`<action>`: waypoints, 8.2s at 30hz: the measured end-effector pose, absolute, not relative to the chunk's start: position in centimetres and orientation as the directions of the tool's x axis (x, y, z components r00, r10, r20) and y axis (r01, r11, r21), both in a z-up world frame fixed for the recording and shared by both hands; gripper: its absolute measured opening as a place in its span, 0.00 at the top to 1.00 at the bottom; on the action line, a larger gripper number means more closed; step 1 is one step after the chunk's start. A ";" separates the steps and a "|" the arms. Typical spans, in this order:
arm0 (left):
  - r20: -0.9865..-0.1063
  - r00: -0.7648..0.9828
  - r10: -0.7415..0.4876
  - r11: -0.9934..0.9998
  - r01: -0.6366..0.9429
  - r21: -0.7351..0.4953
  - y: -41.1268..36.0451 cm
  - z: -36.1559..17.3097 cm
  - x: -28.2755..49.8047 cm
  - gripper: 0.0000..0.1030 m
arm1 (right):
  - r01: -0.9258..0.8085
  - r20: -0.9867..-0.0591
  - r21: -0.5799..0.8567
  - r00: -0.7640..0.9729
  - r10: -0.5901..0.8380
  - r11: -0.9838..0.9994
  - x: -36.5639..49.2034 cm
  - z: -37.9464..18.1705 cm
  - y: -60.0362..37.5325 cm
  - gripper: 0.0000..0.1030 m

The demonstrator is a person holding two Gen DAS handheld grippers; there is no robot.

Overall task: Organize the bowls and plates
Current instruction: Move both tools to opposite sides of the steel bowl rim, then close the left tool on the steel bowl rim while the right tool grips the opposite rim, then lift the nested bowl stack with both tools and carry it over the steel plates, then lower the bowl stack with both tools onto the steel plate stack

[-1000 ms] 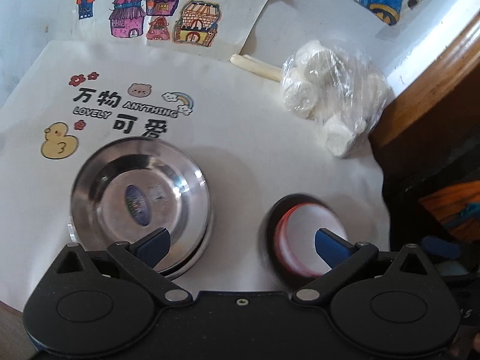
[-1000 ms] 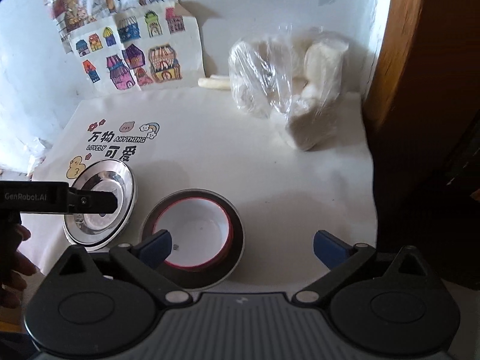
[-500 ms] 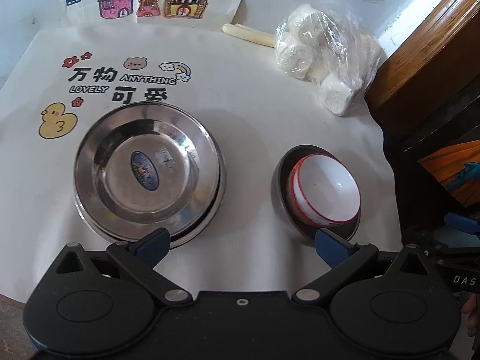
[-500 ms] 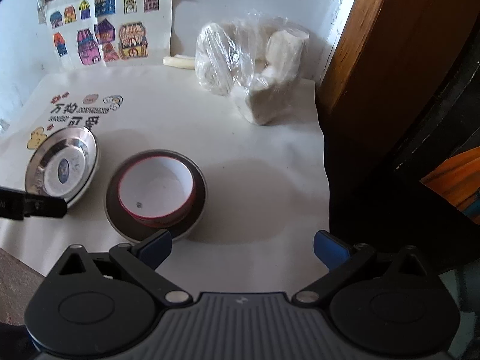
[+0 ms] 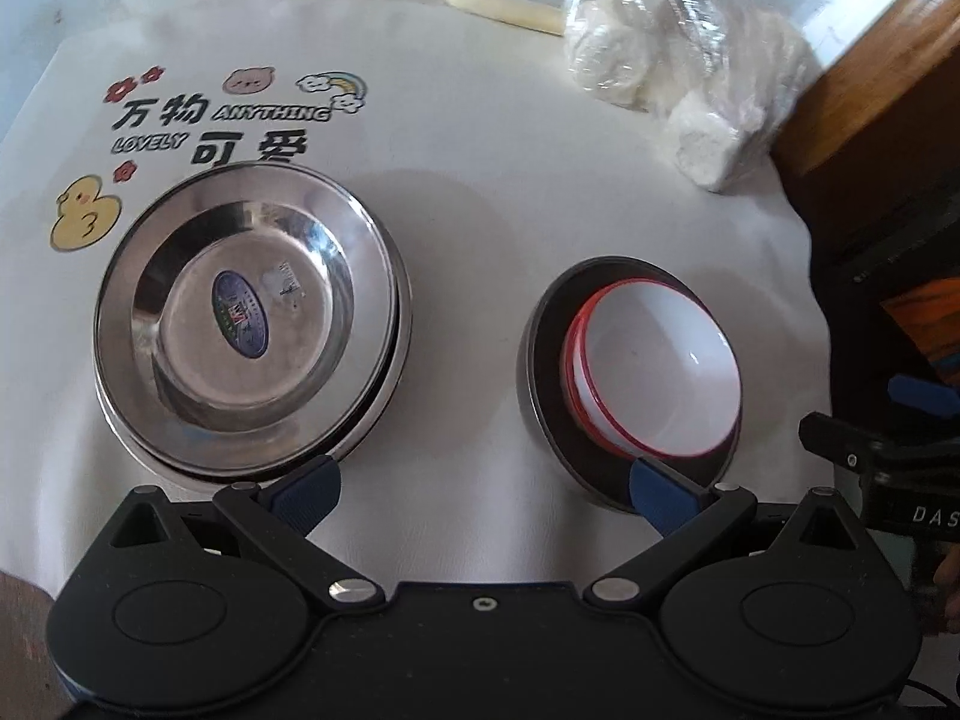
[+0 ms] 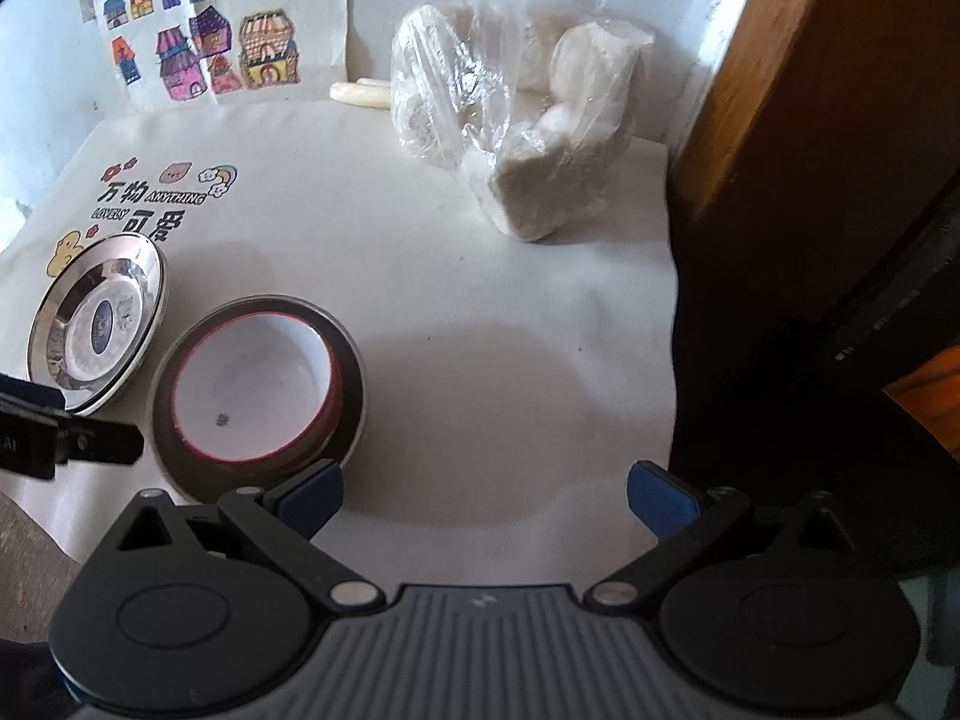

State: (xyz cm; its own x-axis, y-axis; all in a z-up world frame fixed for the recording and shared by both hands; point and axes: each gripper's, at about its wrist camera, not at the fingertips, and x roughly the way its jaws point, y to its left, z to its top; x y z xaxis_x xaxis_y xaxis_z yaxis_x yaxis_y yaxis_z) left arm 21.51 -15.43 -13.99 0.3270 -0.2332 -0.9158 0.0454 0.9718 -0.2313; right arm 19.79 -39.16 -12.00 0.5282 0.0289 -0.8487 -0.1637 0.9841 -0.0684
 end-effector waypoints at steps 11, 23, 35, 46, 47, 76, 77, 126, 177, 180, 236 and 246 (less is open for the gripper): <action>-0.947 0.299 -0.119 0.981 -0.110 -0.158 -16.4 -15.1 21.2 0.01 | -0.373 -0.885 0.001 0.432 0.175 0.928 23.5 -14.0 -39.4 0.00; -0.958 0.284 -0.043 0.977 -0.189 -0.100 -17.8 -15.9 21.7 0.01 | -0.473 -0.886 -0.031 0.421 0.196 0.880 25.1 -15.4 -39.4 0.00; -0.962 0.272 -0.022 0.977 -0.200 -0.078 -18.5 -16.3 22.1 0.13 | -0.524 -0.879 -0.022 0.416 0.234 0.851 26.0 -16.0 -38.7 0.00; -0.960 0.276 -0.045 0.972 -0.209 -0.106 -18.6 -16.3 22.2 0.32 | -0.521 -0.885 0.001 0.398 0.243 0.854 26.4 -16.7 -38.4 0.04; -0.959 0.279 -0.050 0.972 -0.206 -0.111 -18.6 -16.3 22.3 0.34 | -0.522 -0.885 0.013 0.390 0.253 0.853 26.4 -16.7 -38.4 0.08; -0.931 0.322 -0.172 0.957 -0.167 -0.235 -19.4 -16.5 21.6 0.84 | -0.584 -0.874 0.178 0.277 0.400 0.792 25.9 -16.6 -37.3 0.82; -0.931 0.321 -0.173 0.957 -0.167 -0.235 -19.4 -16.5 21.6 0.84 | -0.583 -0.874 0.179 0.276 0.400 0.793 25.9 -16.6 -37.3 0.82; -0.898 0.380 -0.223 0.949 -0.125 -0.289 -19.3 -14.5 21.9 0.85 | -0.536 -0.839 0.201 0.338 0.427 0.820 25.6 -14.3 -39.0 0.83; -0.874 0.383 -0.298 0.948 0.014 -0.317 -2.9 -12.9 26.2 0.85 | -0.451 -0.810 0.181 0.436 0.393 0.874 26.8 -11.6 -24.1 0.83; -0.877 0.378 -0.296 0.949 0.009 -0.316 -2.0 -13.1 26.1 0.85 | -0.453 -0.811 0.185 0.431 0.395 0.872 26.8 -11.8 -23.2 0.83; -0.924 0.285 -0.256 0.962 -0.020 -0.273 1.5 -15.9 27.5 0.85 | -0.429 -0.850 0.237 0.343 0.400 0.872 27.7 -14.9 -18.2 0.82; -0.923 0.289 -0.253 0.963 -0.018 -0.269 1.4 -15.7 27.5 0.85 | -0.429 -0.850 0.238 0.342 0.400 0.872 27.7 -15.0 -18.2 0.81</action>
State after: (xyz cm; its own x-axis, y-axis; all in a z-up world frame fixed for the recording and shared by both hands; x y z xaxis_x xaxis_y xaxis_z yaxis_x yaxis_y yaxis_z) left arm 27.46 1.45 -15.74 0.2887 -0.2526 -0.9235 -0.0182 0.9629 -0.2691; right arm 27.68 -18.23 -14.95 0.3421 0.4002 -0.8502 -0.4288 0.8716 0.2376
